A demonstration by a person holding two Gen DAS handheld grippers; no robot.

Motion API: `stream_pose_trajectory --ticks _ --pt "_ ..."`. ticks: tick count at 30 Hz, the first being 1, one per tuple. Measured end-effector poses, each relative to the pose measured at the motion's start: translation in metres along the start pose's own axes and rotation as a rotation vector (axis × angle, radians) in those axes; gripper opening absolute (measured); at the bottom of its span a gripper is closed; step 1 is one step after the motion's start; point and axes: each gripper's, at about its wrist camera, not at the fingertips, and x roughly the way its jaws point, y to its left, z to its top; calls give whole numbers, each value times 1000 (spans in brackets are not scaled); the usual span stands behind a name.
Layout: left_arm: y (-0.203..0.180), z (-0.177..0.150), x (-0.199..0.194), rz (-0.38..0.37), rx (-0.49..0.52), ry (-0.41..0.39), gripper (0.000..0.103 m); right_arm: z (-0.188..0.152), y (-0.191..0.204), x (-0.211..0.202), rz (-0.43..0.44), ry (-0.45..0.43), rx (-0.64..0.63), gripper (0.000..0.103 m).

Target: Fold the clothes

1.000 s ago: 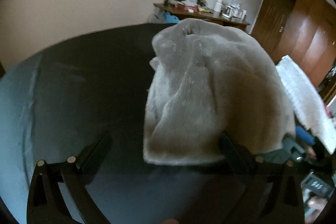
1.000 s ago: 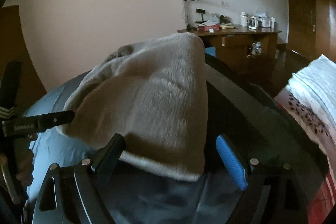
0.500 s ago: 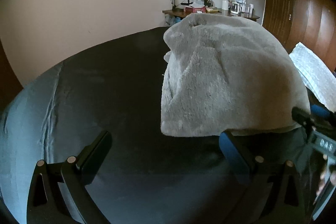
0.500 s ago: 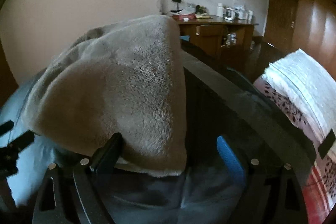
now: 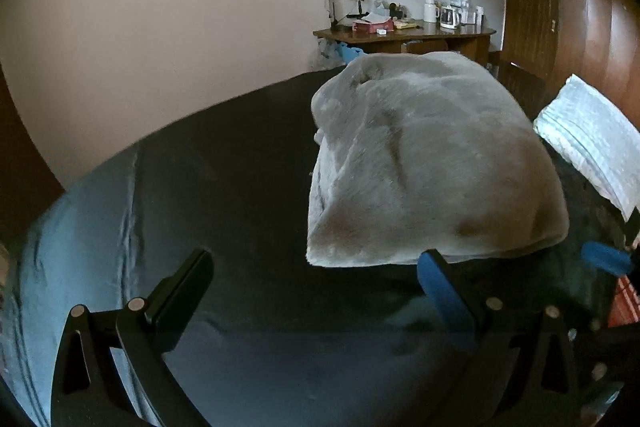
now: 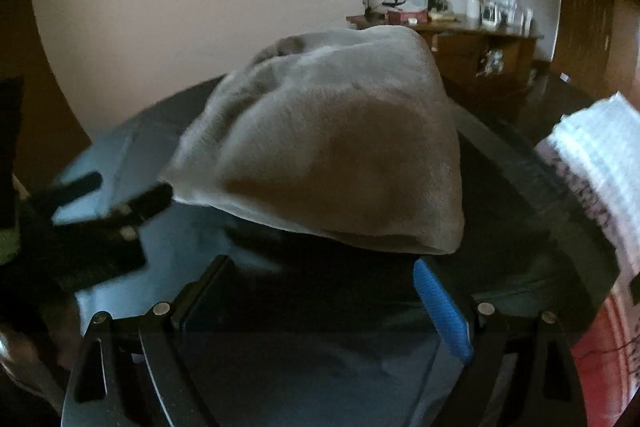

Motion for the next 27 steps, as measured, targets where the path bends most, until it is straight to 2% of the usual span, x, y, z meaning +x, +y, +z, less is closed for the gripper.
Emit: stream_pose_trajectory --ticks 3,6,8,16,20,27 --pt "-9 12 -13 5 36 -25 102 7 -3 -16 -24 -50 6 92" --pt "-18 23 -28 22 59 -55 102 17 1 -34 -151 -143 -49 92" --pt "-22 30 -36 16 67 -52 102 23 4 -43 -194 -168 -86 92" --pt "-31 50 -47 -6 55 -4 102 38 -3 -66 -240 -214 -115 92" --pt "-39 53 -53 11 64 -19 102 38 -14 -73 -247 -213 -100 92" --pt "-43 53 -54 -3 62 -3 102 30 -20 -79 -227 -197 -100 92"
